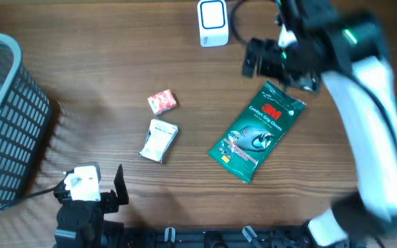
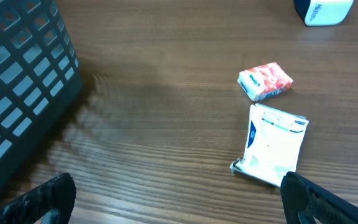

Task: Scan the item barcode
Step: 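Move the right gripper to the green gloves pack and grasp it, then lift the gloves pack off the table with the right gripper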

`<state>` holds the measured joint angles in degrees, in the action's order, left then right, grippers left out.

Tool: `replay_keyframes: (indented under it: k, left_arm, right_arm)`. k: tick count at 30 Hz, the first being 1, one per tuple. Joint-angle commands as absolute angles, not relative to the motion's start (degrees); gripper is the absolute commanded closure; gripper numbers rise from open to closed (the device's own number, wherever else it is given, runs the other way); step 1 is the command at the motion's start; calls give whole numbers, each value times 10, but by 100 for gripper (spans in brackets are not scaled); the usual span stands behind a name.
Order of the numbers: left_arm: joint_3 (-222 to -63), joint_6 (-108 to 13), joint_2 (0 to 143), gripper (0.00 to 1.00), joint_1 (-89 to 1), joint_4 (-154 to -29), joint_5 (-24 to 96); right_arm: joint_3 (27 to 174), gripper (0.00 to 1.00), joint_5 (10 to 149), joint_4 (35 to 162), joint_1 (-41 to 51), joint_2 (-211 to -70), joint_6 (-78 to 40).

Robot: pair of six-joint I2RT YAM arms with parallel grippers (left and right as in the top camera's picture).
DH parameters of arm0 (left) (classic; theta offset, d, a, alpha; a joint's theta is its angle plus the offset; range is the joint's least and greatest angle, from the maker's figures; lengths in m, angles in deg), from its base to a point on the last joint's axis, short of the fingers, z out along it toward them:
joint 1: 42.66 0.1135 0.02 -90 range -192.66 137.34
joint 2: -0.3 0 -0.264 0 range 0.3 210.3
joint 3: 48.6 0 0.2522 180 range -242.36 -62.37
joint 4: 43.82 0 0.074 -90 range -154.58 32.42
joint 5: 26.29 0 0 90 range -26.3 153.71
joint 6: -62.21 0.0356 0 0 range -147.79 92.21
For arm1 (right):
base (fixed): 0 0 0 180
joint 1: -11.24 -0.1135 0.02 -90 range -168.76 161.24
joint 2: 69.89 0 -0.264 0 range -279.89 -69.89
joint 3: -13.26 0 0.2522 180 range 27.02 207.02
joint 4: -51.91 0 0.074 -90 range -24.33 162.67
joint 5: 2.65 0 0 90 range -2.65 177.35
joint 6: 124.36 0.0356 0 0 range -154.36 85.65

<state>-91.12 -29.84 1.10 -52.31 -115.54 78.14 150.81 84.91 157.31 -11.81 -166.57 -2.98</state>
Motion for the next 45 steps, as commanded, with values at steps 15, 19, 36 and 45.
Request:
replay_keyframes:
  k: [15, 19, 36, 45]
  left_arm:
    - [-911, -301, 8, 0, -526, -1154, 776]
    - [-911, -301, 8, 0, -526, -1154, 776]
    - [-911, -301, 8, 0, -526, -1154, 776]
    - [-911, -301, 8, 0, -526, -1154, 776]
  right_arm:
    - [772, 0, 853, 1082, -110, -1585, 304]
    - [772, 0, 838, 1027, -70, -1682, 297]
    - [1004, 96, 477, 1393, -62, -1671, 363]
    - [1004, 96, 238, 1342, -64, -1671, 304]
